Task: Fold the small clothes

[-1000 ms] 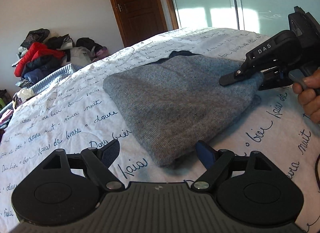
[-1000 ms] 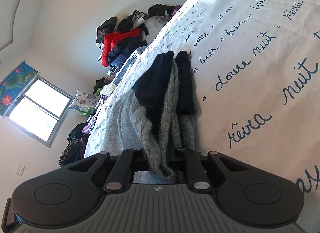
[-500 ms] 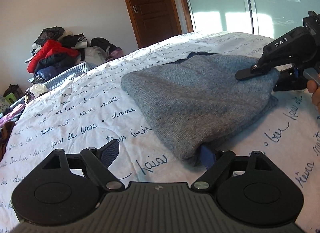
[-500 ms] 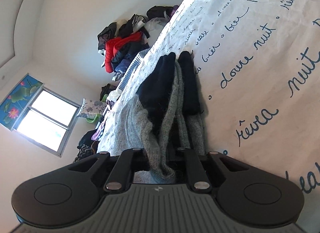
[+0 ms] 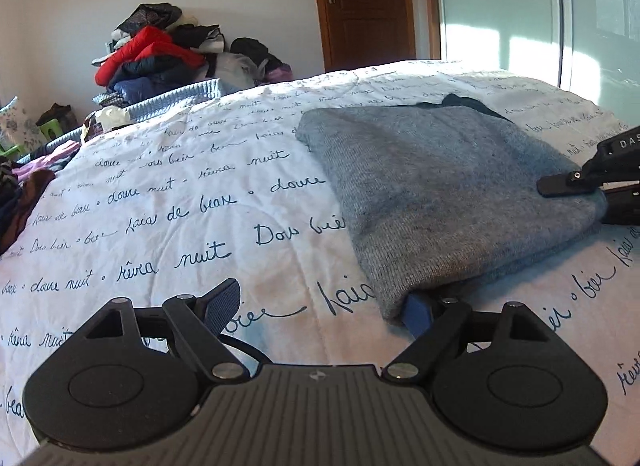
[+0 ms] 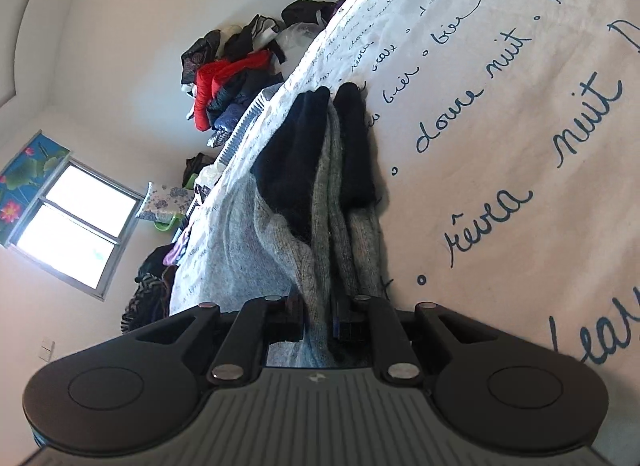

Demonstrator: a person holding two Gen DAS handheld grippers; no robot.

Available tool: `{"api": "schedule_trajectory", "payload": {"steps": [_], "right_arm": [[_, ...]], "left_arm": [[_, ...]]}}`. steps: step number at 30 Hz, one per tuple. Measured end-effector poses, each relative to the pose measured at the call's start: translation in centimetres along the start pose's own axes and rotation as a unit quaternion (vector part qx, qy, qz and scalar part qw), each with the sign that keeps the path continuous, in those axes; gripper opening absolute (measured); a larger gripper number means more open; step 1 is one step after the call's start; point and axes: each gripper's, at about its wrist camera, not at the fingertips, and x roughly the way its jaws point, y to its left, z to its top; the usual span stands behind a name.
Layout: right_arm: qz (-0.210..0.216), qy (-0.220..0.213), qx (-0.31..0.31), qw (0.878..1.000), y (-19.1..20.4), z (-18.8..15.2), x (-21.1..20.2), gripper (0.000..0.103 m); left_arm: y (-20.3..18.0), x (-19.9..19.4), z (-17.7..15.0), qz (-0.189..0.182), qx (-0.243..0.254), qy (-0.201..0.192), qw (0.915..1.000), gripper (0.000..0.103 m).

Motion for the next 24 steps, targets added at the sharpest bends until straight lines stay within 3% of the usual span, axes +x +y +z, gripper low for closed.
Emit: {"api": "schedule_trajectory", "payload": {"steps": [4, 11, 15, 17, 19, 24], "right_arm": [[-0.009, -0.002, -0.013, 1.000, 0.3, 0.3, -0.6, 0.012], [-0.029, 0.004, -0.055, 0.998, 1.3, 0.4, -1.3, 0.014], [-0.060, -0.014, -0.096, 0.993, 2.7, 0.9, -2.0, 0.014], [-0.079, -0.035, -0.110, 0.990, 3.3, 1.4, -2.3, 0.022], [-0.083, -0.059, -0.123, 0.987, 3.8, 2.5, -2.4, 0.044], [-0.056, -0.074, -0.139, 0.986, 4.6, 5.8, -0.1, 0.046]], "left_arm": [[-0.8, -1.4, 0.0, 0.000, 0.032, -0.011, 0.9994, 0.084], [-0.5, -3.8, 1.4, -0.018, 0.024, -0.035, 0.9989, 0.085], [-1.0, -4.2, 3.4, -0.049, 0.008, -0.054, 0.9973, 0.087], [-1.7, -3.7, 4.3, -0.058, 0.007, -0.059, 0.9965, 0.087], [-2.7, -2.6, 5.3, -0.067, 0.005, -0.055, 0.9962, 0.087], [-5.1, 0.3, 7.0, -0.091, -0.009, -0.040, 0.9950, 0.087]]}}
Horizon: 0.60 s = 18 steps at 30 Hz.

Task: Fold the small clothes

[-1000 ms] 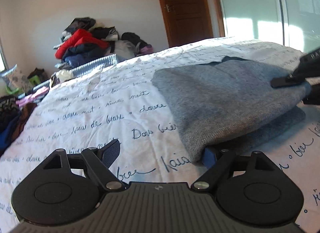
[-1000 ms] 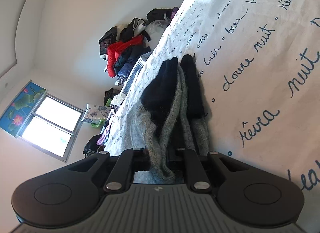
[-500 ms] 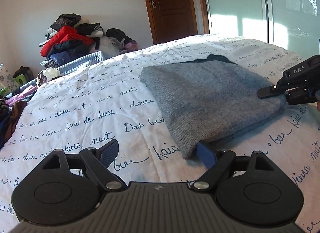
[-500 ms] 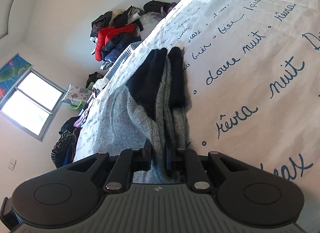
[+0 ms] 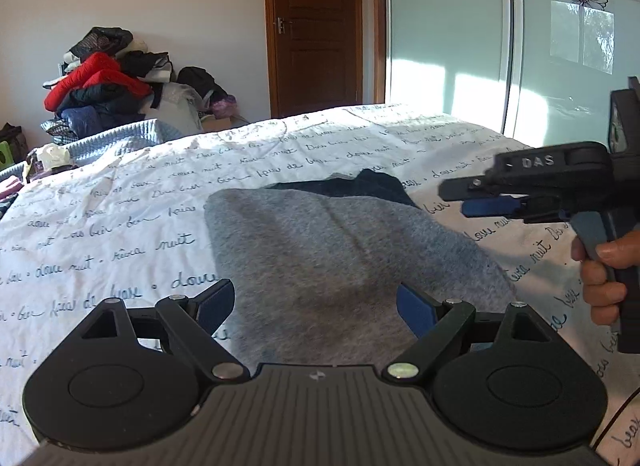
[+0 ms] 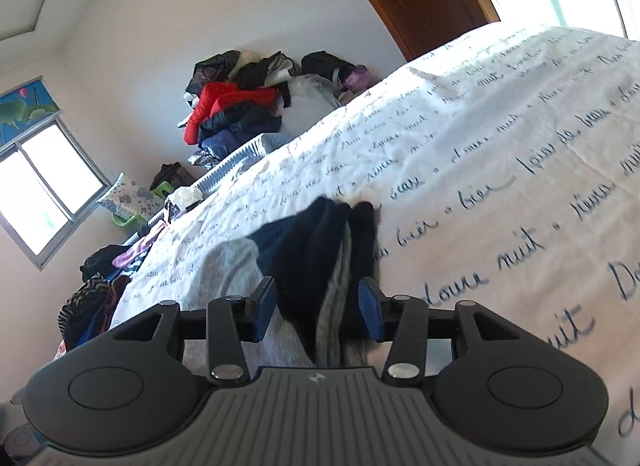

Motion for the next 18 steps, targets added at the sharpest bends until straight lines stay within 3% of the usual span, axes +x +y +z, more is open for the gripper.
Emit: {"api": "schedule_trajectory", "payload": {"steps": [6, 8, 9, 10, 14, 18], "right_arm": [[0.012, 0.044, 0.043, 0.998, -1.8, 2.5, 6.2, 0.046], [0.014, 0.049, 0.032, 0.998, -1.9, 3.0, 7.6, 0.040], [0.011, 0.052, 0.029, 0.998, -2.1, 3.2, 8.3, 0.022], [0.010, 0.056, 0.025, 0.998, -2.2, 3.3, 8.7, 0.012], [-0.006, 0.042, -0.043, 0.998, -0.9, 3.4, 8.6, 0.011], [-0.055, 0.006, -0.133, 0.990, 1.4, 3.5, 7.9, 0.007]], "left_arm": [[-1.2, 2.5, 0.6, 0.009, -0.001, 0.010, 0.9999, 0.087], [-1.1, 3.2, 0.8, 0.012, -0.006, 0.017, 0.9998, 0.087], [-1.0, 3.5, 0.9, 0.014, -0.010, 0.022, 0.9996, 0.087], [-1.0, 3.8, 1.1, 0.017, -0.014, 0.025, 0.9994, 0.087], [-0.7, 4.4, 1.5, 0.029, -0.028, 0.029, 0.9988, 0.087], [-0.5, 4.8, 1.8, 0.041, -0.042, 0.035, 0.9977, 0.087]]}}
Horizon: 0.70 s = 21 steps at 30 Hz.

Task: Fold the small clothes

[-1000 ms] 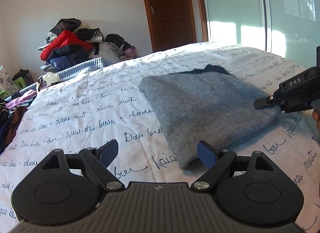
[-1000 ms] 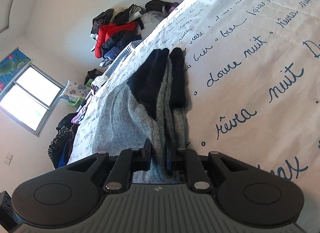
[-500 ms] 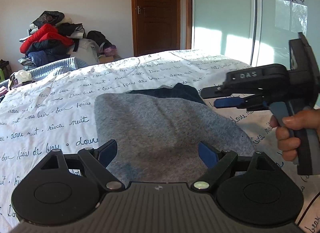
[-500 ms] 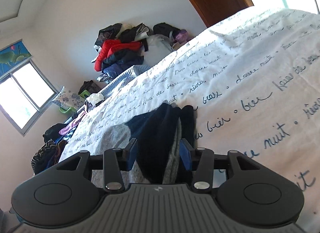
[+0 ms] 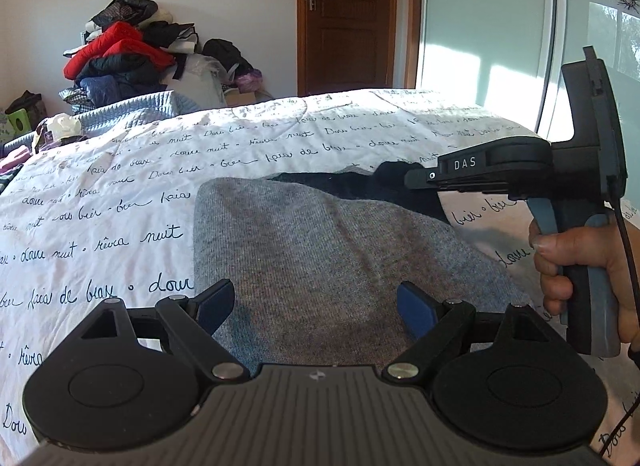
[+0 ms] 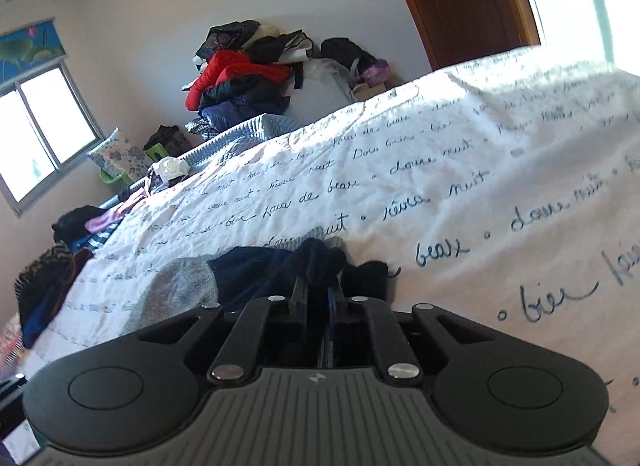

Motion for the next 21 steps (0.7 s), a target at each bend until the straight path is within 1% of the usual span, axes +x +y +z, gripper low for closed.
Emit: {"api": "schedule_trajectory", "payload": {"steps": [3, 5, 6, 8, 12, 13, 14, 15, 17, 18, 20, 21], "right_arm": [[-0.023, -0.004, -0.042, 0.999, 0.8, 0.7, 0.3, 0.007], [-0.041, 0.002, -0.064, 0.997, 1.2, 0.7, 1.2, 0.007], [-0.050, 0.012, -0.071, 0.996, 1.2, 0.7, 1.7, 0.007], [-0.065, 0.025, -0.072, 0.995, 1.1, 0.5, 2.3, 0.007], [-0.097, -0.011, -0.047, 0.994, 1.0, 0.3, -0.1, 0.009], [-0.094, -0.016, -0.039, 0.995, 1.0, 0.3, -0.9, 0.009], [-0.081, -0.020, -0.032, 0.996, 1.0, 0.2, -1.8, 0.009], [-0.056, -0.023, -0.027, 0.998, 1.0, 0.1, -2.6, 0.009], [-0.002, -0.012, -0.025, 1.000, 1.2, -0.2, -3.5, 0.010], [0.012, 0.000, -0.028, 1.000, 1.5, -0.4, -3.5, 0.013], [0.020, 0.041, -0.039, 0.998, 2.0, -0.9, -2.6, 0.033], [0.013, 0.057, -0.054, 0.997, 2.3, -1.3, -2.0, 0.058]], "left_arm": [[0.0, 0.1, 0.1, 0.001, -0.002, 0.000, 1.0000, 0.087], [-0.1, 0.2, 0.0, 0.005, 0.002, 0.002, 1.0000, 0.087], [-0.2, 0.3, 0.0, 0.007, 0.004, 0.004, 1.0000, 0.087], [-0.3, 0.5, 0.0, 0.010, 0.004, 0.008, 0.9999, 0.087], [-0.1, 0.5, -0.2, 0.012, 0.002, 0.009, 0.9999, 0.087], [0.0, 0.5, -0.2, 0.013, 0.001, 0.010, 0.9999, 0.087], [0.1, 0.5, -0.2, 0.013, -0.001, 0.010, 0.9999, 0.087], [0.2, 0.5, -0.3, 0.012, -0.002, 0.010, 0.9999, 0.087], [0.2, 0.6, -0.3, 0.012, -0.005, 0.010, 0.9999, 0.087], [0.2, 0.6, -0.2, 0.013, -0.005, 0.011, 0.9999, 0.087], [0.0, 0.8, -0.3, 0.015, -0.003, 0.012, 0.9998, 0.087], [0.0, 0.8, -0.3, 0.016, -0.002, 0.012, 0.9998, 0.088]]}}
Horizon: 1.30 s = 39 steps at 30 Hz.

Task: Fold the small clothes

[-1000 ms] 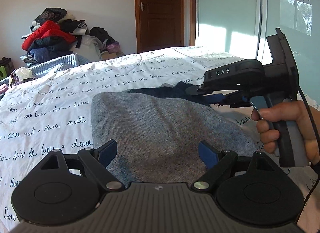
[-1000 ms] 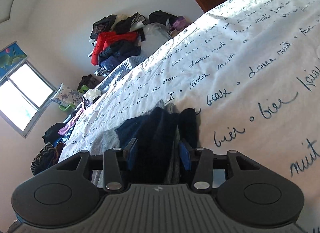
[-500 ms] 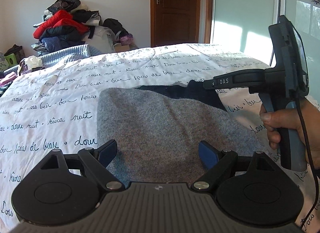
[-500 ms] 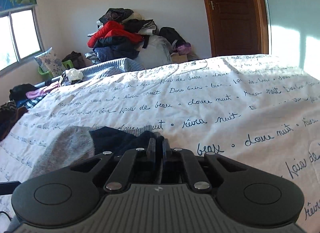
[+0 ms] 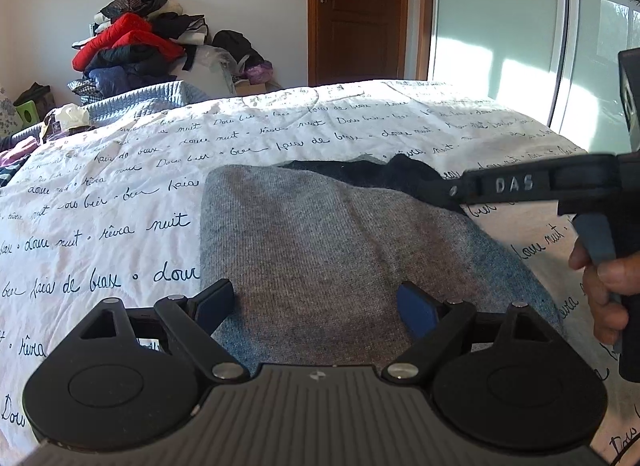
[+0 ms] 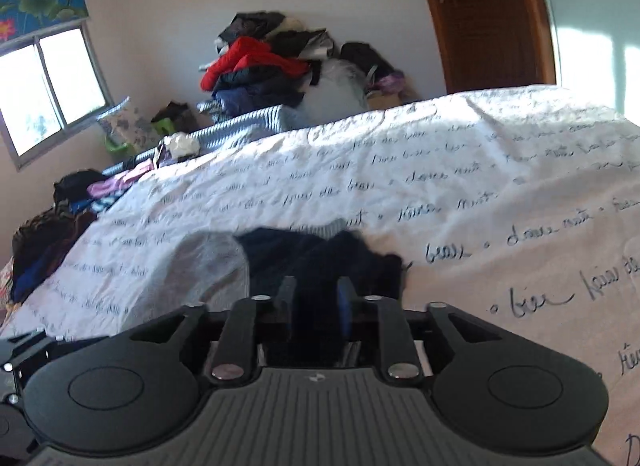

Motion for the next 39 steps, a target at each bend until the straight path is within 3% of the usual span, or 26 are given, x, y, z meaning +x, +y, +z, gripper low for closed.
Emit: {"api": "schedule_trajectory", "payload": {"steps": [1, 3, 5, 8, 12, 16, 18, 20, 22, 28, 39], "right_arm": [[-0.018, 0.005, -0.016, 1.000, 0.3, -0.4, 0.4, 0.072], [-0.039, -0.005, -0.022, 0.999, 0.2, -0.9, 0.2, 0.072], [-0.027, -0.025, 0.013, 0.999, -0.8, -0.9, -0.8, 0.072], [0.001, -0.027, 0.082, 0.996, -3.6, -0.8, -1.4, 0.087], [0.061, 0.019, 0.160, 0.985, -6.8, -1.4, -0.3, 0.088], [0.094, 0.008, 0.209, 0.973, -8.0, -2.4, -0.2, 0.088], [0.059, -0.014, 0.199, 0.978, -7.2, -2.2, -0.9, 0.088], [0.010, -0.032, 0.143, 0.989, -5.0, -1.6, -2.3, 0.088], [-0.003, -0.053, 0.079, 0.995, -2.3, -1.4, -4.0, 0.088], [0.008, -0.050, -0.016, 0.999, 3.8, -3.2, -7.6, 0.099], [0.028, 0.035, -0.014, 0.999, 6.7, -9.0, -11.0, 0.099]], "left_arm": [[-0.1, 0.0, 0.0, 0.000, 0.002, 0.000, 1.0000, 0.088], [0.1, -0.2, 0.0, 0.001, 0.003, -0.007, 1.0000, 0.088], [0.9, -0.5, 0.3, 0.008, -0.002, -0.024, 0.9997, 0.088], [3.8, -0.2, 1.1, 0.012, -0.042, -0.029, 0.9987, 0.092], [8.8, 2.1, 1.7, -0.022, -0.132, -0.002, 0.9910, 0.092], [10.6, 3.6, 2.0, 0.020, -0.155, 0.031, 0.9873, 0.092], [10.5, 3.2, 2.1, 0.048, -0.151, 0.024, 0.9871, 0.092], [10.1, 2.5, 2.2, 0.076, -0.142, 0.013, 0.9868, 0.092], [9.7, 2.1, 2.1, 0.100, -0.135, 0.009, 0.9857, 0.092], [9.0, 0.5, 0.9, 0.131, -0.143, 0.014, 0.9809, 0.091], [8.0, -3.5, -2.9, 0.133, -0.152, 0.037, 0.9787, 0.091]]}}
